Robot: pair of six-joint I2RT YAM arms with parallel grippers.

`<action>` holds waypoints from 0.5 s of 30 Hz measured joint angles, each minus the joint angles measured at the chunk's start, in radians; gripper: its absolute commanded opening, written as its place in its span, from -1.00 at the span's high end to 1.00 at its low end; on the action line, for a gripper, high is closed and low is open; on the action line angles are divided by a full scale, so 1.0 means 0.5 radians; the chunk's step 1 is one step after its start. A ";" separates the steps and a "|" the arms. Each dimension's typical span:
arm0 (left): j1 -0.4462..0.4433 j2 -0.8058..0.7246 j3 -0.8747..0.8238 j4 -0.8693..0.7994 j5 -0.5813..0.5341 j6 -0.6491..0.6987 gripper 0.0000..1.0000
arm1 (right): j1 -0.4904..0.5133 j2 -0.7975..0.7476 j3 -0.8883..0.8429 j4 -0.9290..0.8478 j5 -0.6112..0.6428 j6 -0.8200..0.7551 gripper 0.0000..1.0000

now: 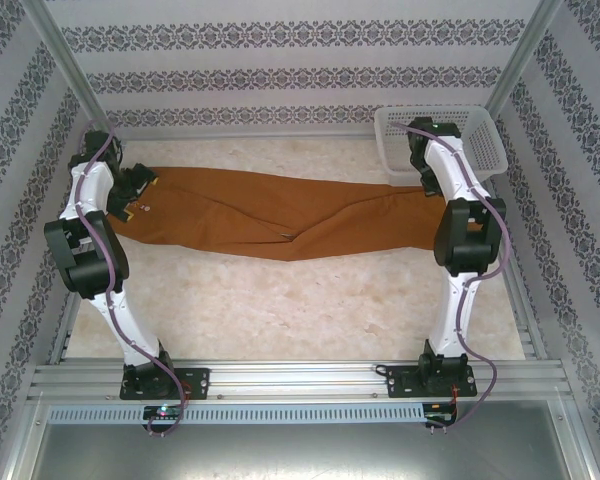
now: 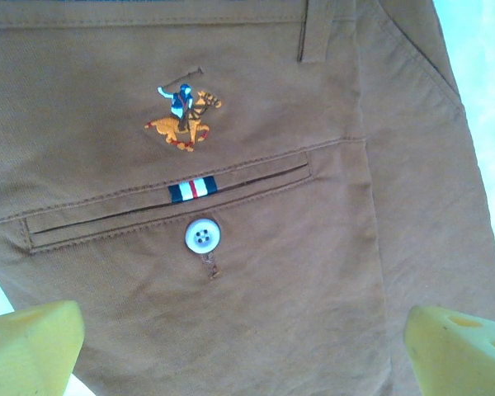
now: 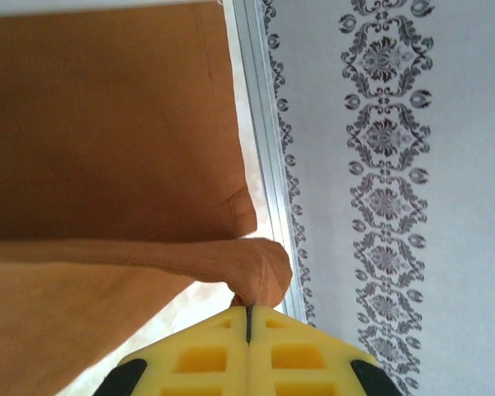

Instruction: Roll up the long pants

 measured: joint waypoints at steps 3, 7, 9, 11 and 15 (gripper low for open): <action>0.000 0.000 0.022 -0.008 -0.019 0.006 -1.00 | -0.054 0.109 0.080 -0.001 0.040 -0.021 -0.03; 0.000 0.000 0.027 -0.019 -0.031 0.007 -1.00 | -0.109 0.230 0.144 0.002 0.175 -0.043 -0.81; 0.002 0.000 0.031 -0.034 -0.044 0.013 -1.00 | -0.122 0.262 0.172 0.000 0.195 -0.047 -0.73; 0.004 0.000 0.036 -0.040 -0.061 0.015 -1.00 | -0.130 0.257 0.181 -0.006 0.182 -0.043 -0.44; 0.014 -0.007 0.039 -0.041 -0.065 0.010 -0.13 | -0.057 0.153 0.152 0.010 -0.038 -0.028 1.00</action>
